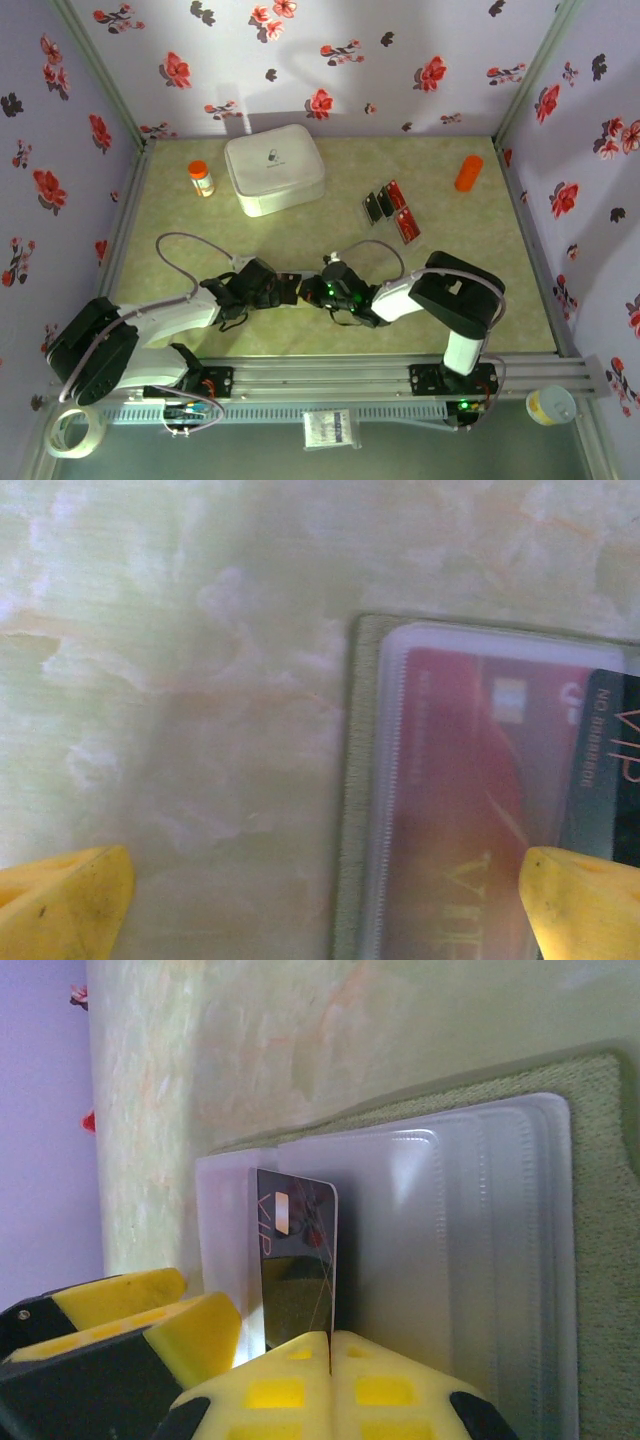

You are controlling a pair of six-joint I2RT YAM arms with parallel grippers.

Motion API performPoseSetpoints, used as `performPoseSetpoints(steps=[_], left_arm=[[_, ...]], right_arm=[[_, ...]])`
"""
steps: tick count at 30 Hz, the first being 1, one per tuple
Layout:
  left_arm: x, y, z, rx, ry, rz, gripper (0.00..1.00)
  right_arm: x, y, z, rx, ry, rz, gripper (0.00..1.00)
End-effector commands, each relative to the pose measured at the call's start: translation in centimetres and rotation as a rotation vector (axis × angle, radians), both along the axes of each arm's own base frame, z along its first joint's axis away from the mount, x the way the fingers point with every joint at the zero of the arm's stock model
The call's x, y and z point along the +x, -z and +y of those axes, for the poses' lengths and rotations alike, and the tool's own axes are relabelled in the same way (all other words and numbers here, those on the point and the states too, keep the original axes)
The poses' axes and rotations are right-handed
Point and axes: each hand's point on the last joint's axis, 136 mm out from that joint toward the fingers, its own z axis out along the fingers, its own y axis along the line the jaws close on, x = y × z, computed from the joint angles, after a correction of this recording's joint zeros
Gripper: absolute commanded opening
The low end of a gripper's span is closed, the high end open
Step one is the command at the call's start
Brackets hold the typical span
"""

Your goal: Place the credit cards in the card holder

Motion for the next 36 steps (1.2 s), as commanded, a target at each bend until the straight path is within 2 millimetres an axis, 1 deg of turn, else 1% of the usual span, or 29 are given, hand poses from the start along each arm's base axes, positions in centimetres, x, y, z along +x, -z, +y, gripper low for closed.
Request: performPoseSetpoints(steps=[1, 3, 6, 8, 10, 13, 15, 18, 20, 26, 30, 34, 36], left_arm=[[-0.9, 0.5, 0.6, 0.004, -0.014, 0.028, 1.0], [-0.9, 0.1, 0.6, -0.001, -0.015, 0.022, 1.0], [-0.8, -0.6, 0.8, -0.004, -0.017, 0.005, 1.0], [-0.6, -1.3, 1.1, -0.001, -0.025, -0.012, 1.0], [-0.5, -1.8, 1.4, 0.0, -0.035, -0.027, 1.0], [-0.5, -2.3, 2.2, 0.001, -0.055, -0.039, 1.0], [-0.5, -2.3, 2.7, 0.007, -0.068, -0.037, 1.0], [-0.7, -1.9, 3.4, 0.019, -0.086, -0.024, 1.0], [-0.9, -1.3, 3.9, 0.034, -0.098, -0.008, 1.0], [-1.4, 0.2, 5.0, 0.082, -0.135, 0.049, 1.0], [-1.6, 0.8, 5.1, 0.097, -0.139, 0.066, 1.0], [-1.5, 0.9, 5.0, 0.094, -0.136, 0.066, 1.0], [-1.5, 0.9, 5.0, 0.093, -0.136, 0.063, 1.0]], right_arm=[[-1.4, 2.1, 0.1, -0.088, -0.085, 0.049, 0.01], [-1.1, 1.6, 0.0, -0.097, -0.103, 0.04, 0.1], [-0.7, 0.2, -0.9, -0.129, -0.121, 0.014, 0.27], [-0.4, -0.9, -1.8, -0.163, -0.128, -0.014, 0.35], [-0.2, -2.0, -2.4, -0.197, -0.141, -0.041, 0.37], [0.1, -3.2, -2.5, -0.244, -0.175, -0.075, 0.34], [0.2, -3.8, -2.3, -0.269, -0.199, -0.088, 0.29], [0.7, -4.3, -1.4, -0.285, -0.231, -0.101, 0.21], [0.9, -4.2, -0.6, -0.29, -0.248, -0.097, 0.17], [1.4, -2.8, 0.9, -0.299, -0.279, -0.071, 0.1], [1.5, -1.8, 1.1, -0.326, -0.294, -0.058, 0.07], [1.4, -0.7, 1.2, -0.351, -0.305, -0.042, 0.06], [1.2, -0.3, 1.6, -0.356, -0.315, -0.034, 0.05]])
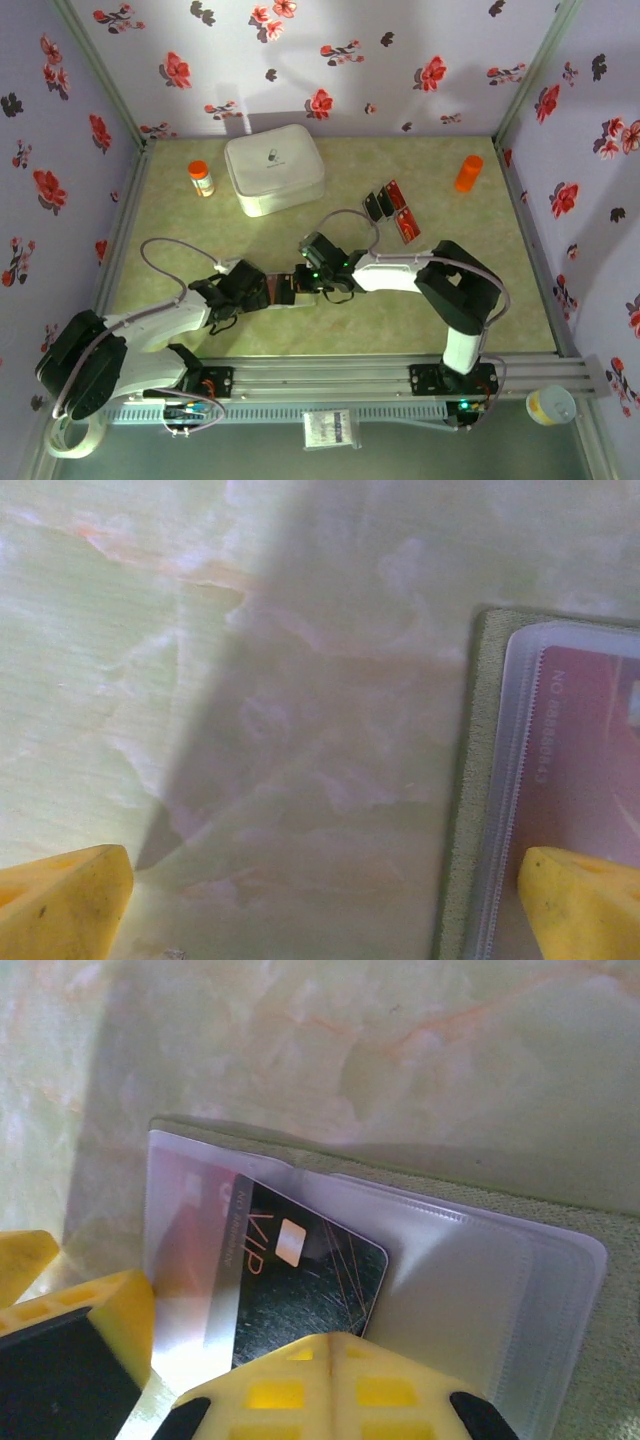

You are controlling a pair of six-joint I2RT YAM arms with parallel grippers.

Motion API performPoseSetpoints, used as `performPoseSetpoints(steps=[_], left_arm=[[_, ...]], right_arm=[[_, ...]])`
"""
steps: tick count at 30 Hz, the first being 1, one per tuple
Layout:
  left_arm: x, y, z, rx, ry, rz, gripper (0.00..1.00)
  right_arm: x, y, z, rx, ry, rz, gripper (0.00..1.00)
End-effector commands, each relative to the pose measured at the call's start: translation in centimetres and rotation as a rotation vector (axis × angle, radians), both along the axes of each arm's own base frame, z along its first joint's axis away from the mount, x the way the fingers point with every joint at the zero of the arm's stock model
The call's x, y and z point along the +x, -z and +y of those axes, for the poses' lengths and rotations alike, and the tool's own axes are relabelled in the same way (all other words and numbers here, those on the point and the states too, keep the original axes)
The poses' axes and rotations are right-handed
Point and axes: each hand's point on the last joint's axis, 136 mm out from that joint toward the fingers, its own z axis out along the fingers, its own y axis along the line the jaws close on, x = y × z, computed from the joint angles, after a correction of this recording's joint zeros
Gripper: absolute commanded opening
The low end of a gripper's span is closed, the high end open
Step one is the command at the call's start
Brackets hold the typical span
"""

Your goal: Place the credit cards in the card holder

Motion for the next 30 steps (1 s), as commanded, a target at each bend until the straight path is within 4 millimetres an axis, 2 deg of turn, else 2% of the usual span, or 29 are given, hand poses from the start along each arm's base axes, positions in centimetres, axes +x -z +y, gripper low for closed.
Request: performPoseSetpoints(steps=[1, 8, 13, 17, 22, 26, 30], left_arm=[[-0.5, 0.7, 1.2, 0.044, -0.025, 0.023, 1.0], [-0.5, 0.1, 1.2, 0.033, -0.024, 0.01, 1.0], [0.0, -1.6, 1.0, 0.012, -0.026, -0.028, 1.0], [0.6, -2.7, 0.9, 0.004, -0.026, -0.052, 1.0], [1.0, -3.1, 0.9, 0.006, -0.028, -0.056, 1.0], [1.0, -2.8, 1.2, 0.016, -0.034, -0.049, 1.0], [0.6, -2.2, 2.1, 0.035, -0.056, -0.032, 1.0]], right_arm=[[-0.3, 0.5, 1.1, -0.018, -0.043, 0.007, 0.05], [-1.2, 1.7, 3.5, -0.028, -0.086, 0.031, 0.03], [-1.3, 1.0, 4.5, 0.002, -0.087, 0.033, 0.02], [-0.9, -1.2, 4.5, 0.032, -0.083, 0.003, 0.06], [-0.3, -3.6, 3.7, 0.051, -0.069, -0.039, 0.15], [-0.3, -3.8, 3.2, 0.038, -0.072, -0.048, 0.12], [-0.6, -3.0, 2.9, 0.02, -0.076, -0.034, 0.05]])
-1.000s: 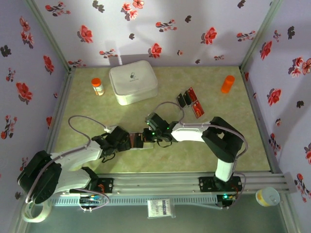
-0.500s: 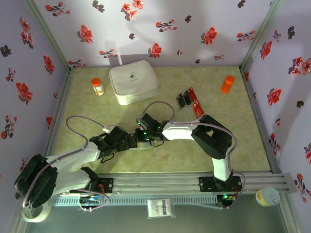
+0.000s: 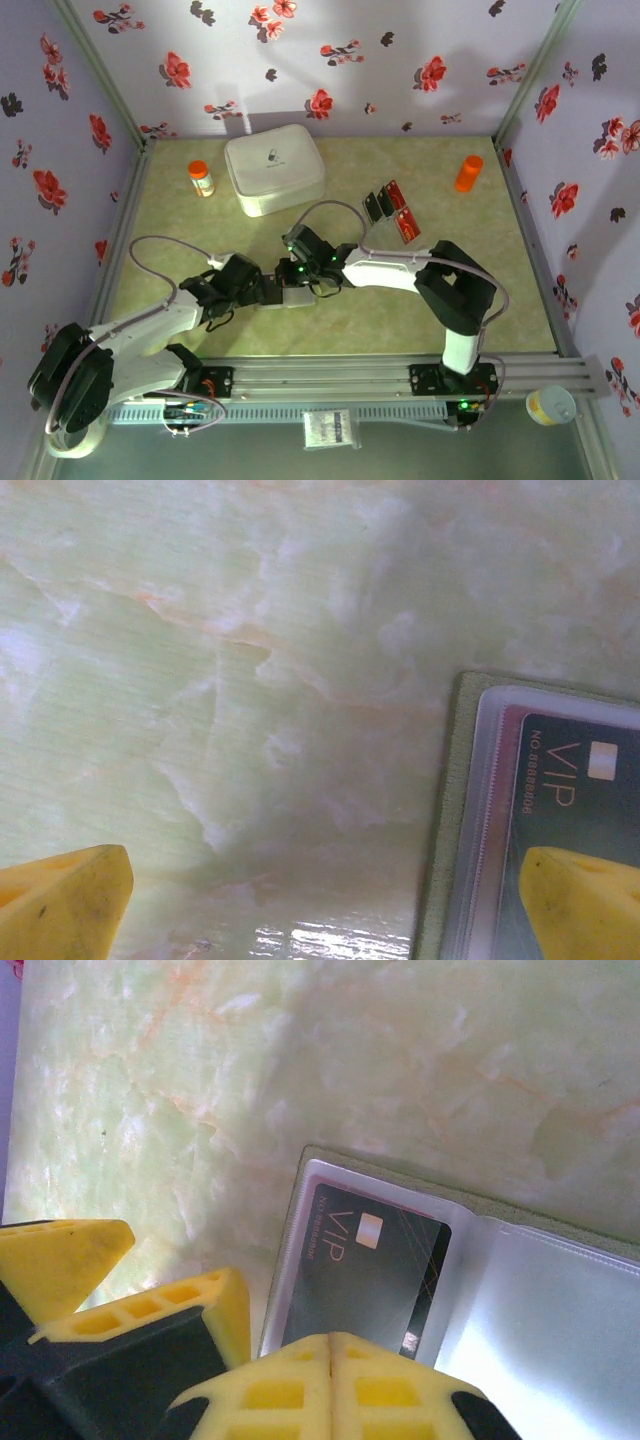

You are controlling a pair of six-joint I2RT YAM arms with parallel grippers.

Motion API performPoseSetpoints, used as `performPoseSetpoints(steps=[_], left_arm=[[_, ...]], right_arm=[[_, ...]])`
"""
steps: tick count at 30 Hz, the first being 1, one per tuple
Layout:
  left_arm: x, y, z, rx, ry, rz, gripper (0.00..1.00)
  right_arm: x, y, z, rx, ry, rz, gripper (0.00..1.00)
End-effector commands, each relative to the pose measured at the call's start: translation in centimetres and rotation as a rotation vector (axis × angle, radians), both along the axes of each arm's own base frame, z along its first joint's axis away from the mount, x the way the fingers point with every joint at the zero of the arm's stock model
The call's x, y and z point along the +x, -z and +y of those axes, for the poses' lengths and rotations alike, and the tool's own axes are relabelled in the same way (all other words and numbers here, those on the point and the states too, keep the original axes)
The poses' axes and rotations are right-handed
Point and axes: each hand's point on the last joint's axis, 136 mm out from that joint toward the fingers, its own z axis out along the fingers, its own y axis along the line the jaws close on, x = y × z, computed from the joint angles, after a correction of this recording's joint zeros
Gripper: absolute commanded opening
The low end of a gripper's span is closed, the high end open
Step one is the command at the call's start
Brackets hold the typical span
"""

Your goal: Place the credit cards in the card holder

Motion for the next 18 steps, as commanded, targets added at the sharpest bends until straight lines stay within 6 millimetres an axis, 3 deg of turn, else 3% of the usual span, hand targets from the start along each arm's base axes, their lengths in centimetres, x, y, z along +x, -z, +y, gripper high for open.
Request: performPoseSetpoints(steps=[1, 9, 18], left_arm=[[-0.3, 0.3, 1.6, 0.06, -0.022, 0.016, 1.0], [-1.1, 1.7, 2.8, 0.09, -0.053, 0.063, 1.0], [-1.3, 2.7, 2.7, 0.097, -0.053, 0.093, 1.0]], right_arm=[[-0.4, 1.2, -1.0, -0.042, -0.005, 0.017, 0.03], [-1.0, 2.5, -0.8, -0.048, -0.01, 0.039, 0.0], [-1.4, 3.8, -0.8, -0.068, -0.014, 0.055, 0.0]])
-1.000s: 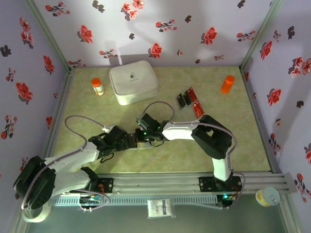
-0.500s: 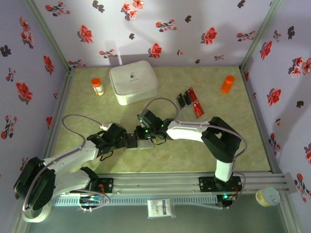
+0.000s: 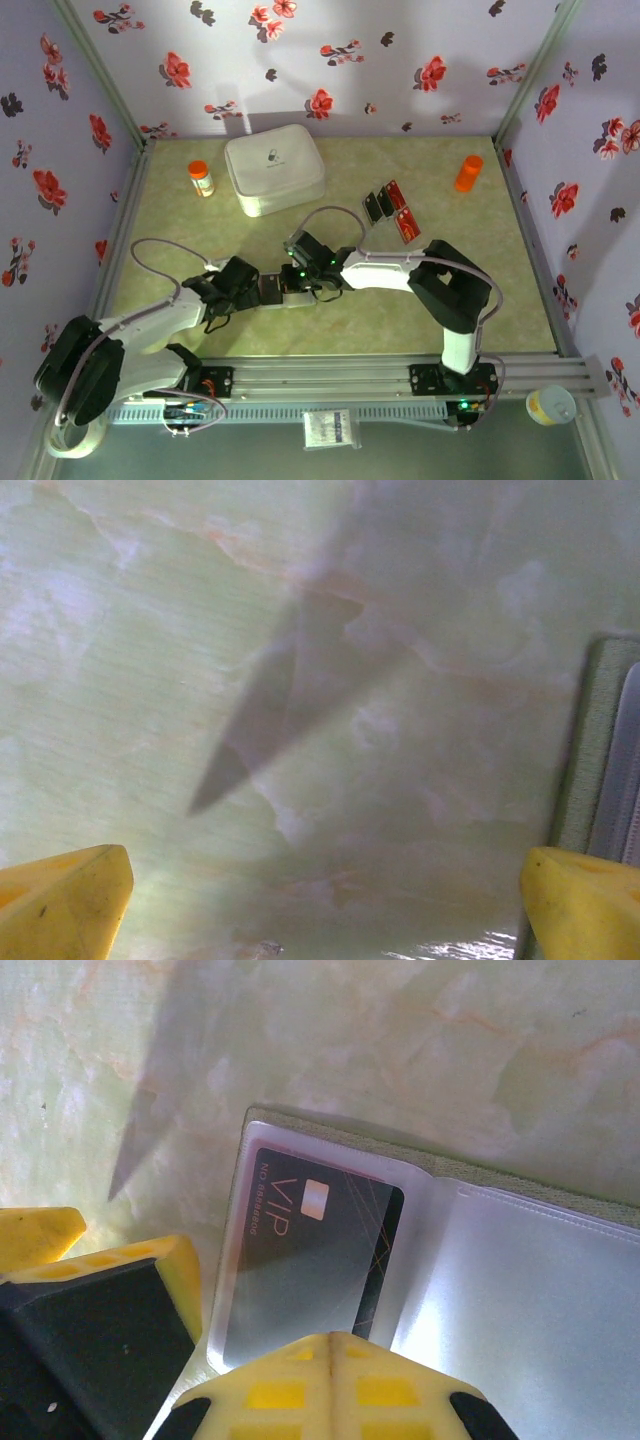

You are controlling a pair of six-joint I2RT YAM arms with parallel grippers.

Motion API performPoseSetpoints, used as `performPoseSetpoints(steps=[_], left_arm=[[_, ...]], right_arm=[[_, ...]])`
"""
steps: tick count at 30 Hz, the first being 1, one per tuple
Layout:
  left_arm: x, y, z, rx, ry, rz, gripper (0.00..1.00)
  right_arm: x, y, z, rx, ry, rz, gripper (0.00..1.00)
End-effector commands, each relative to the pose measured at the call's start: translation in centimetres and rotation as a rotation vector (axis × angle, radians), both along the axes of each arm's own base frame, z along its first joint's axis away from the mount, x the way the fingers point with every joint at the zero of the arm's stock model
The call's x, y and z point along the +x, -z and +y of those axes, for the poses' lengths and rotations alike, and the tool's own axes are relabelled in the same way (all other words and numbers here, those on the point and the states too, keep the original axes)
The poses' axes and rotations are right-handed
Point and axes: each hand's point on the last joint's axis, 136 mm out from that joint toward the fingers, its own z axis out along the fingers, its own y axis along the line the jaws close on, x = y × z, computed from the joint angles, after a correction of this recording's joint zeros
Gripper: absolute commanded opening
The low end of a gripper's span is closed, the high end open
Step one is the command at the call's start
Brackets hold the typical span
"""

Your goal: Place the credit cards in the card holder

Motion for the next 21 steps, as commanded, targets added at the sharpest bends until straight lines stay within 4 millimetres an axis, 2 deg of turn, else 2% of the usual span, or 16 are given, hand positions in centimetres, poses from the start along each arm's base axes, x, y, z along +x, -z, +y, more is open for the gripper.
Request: performPoseSetpoints(steps=[1, 8, 12, 21], left_arm=[[-0.3, 0.6, 0.9, 0.034, -0.014, 0.017, 1.0], [-0.3, 1.0, 0.6, 0.028, -0.009, 0.024, 1.0], [-0.2, 1.1, 0.5, 0.026, -0.006, 0.026, 1.0], [-0.3, 1.2, 0.4, 0.018, -0.003, 0.029, 1.0]], right_arm=[[-0.8, 1.6, -0.1, -0.025, -0.008, 0.026, 0.0], [-1.1, 2.7, 0.3, -0.043, -0.016, 0.042, 0.0], [-1.3, 2.7, 1.0, -0.046, -0.034, 0.045, 0.0], [-1.9, 3.4, 1.4, -0.061, -0.048, 0.063, 0.0]])
